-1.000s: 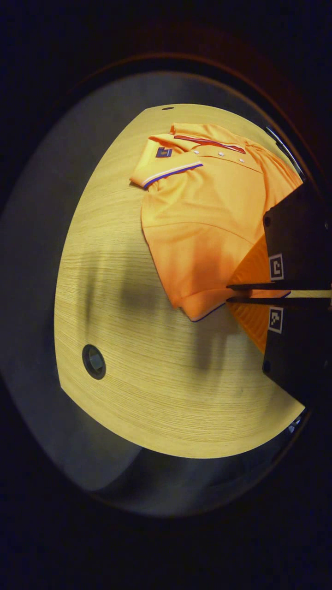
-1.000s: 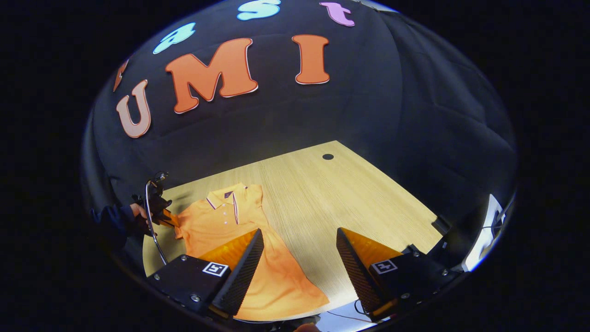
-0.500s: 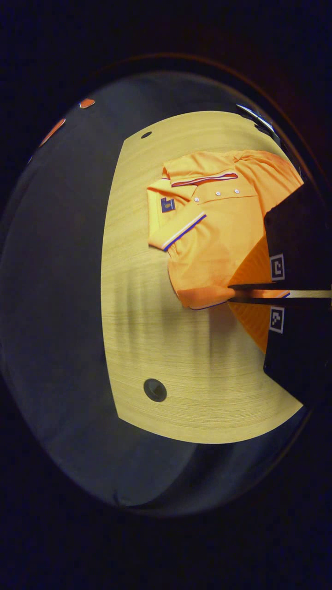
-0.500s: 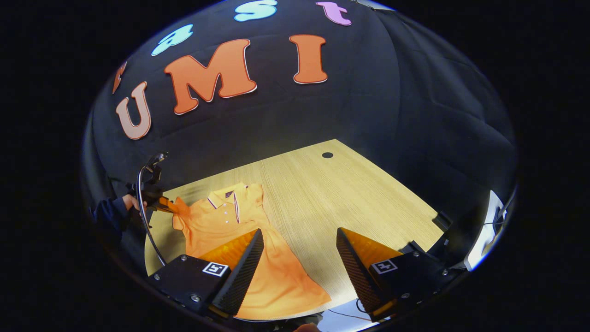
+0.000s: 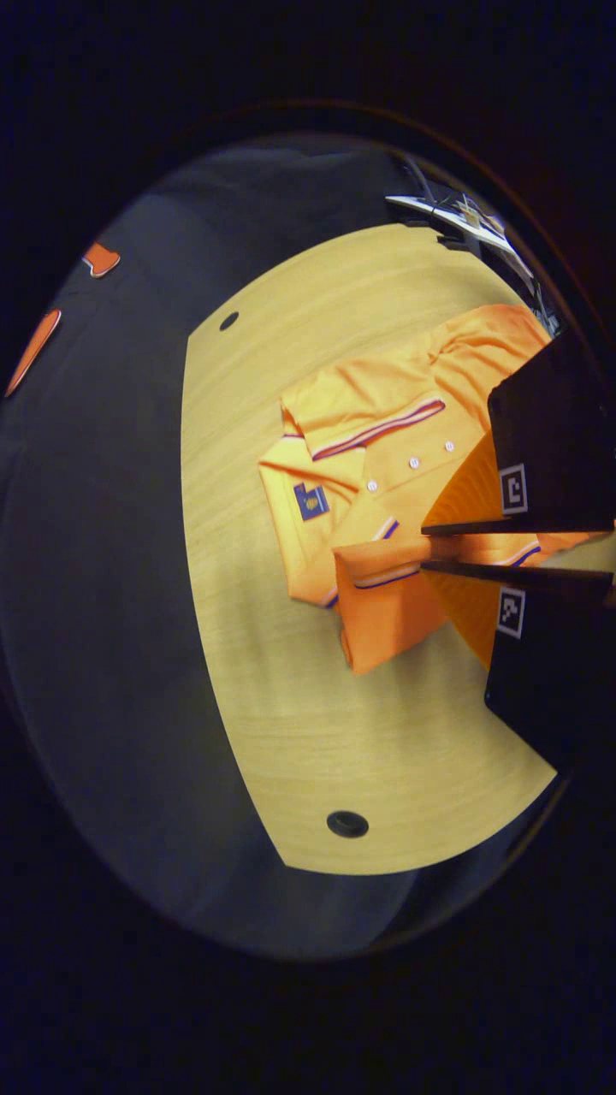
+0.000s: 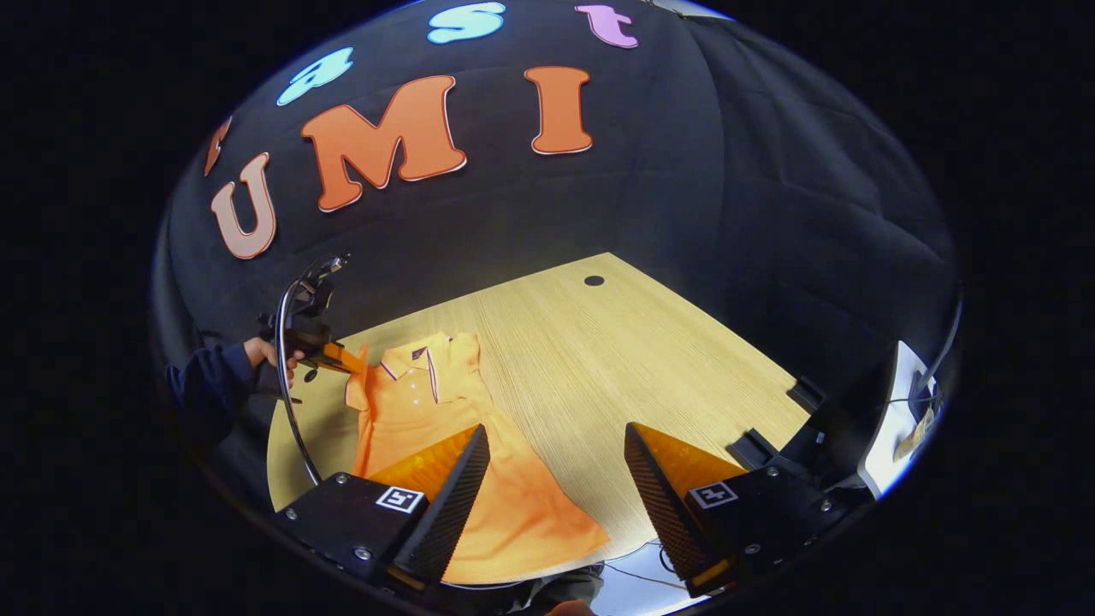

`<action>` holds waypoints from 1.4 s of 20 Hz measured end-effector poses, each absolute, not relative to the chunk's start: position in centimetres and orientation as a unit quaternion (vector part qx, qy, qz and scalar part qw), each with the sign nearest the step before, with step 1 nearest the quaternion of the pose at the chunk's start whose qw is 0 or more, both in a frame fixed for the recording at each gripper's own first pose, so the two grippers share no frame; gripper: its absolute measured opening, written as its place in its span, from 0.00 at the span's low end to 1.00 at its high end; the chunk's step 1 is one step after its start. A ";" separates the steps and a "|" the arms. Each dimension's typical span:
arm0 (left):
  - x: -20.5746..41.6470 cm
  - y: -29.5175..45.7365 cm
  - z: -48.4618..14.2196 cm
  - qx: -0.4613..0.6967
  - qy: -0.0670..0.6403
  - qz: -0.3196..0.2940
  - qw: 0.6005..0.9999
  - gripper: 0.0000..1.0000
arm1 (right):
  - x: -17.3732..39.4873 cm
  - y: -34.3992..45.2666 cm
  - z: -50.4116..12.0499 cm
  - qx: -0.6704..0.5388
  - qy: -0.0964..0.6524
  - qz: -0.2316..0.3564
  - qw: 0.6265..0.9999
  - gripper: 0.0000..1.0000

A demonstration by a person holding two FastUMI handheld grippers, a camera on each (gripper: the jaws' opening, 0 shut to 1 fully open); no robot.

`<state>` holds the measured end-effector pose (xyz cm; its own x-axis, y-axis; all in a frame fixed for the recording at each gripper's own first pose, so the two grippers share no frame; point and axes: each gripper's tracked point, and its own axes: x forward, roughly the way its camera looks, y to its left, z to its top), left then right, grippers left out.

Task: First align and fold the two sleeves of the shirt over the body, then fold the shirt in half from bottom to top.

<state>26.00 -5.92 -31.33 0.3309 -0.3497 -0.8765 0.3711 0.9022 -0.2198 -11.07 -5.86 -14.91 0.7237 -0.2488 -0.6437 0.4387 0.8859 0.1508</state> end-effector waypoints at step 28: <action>-1.3 2.8 -3.6 -0.051 0.081 -0.034 0.995 0.98 | -8.1 -2.9 -7.7 -0.017 0.110 0.043 0.993 0.97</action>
<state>-1.28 2.84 -3.60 0.9846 -0.0768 -0.1569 0.0602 0.9924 -0.1075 -8.10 -2.94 -7.71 0.9723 0.0809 -0.2194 -0.0883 0.9958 -0.0241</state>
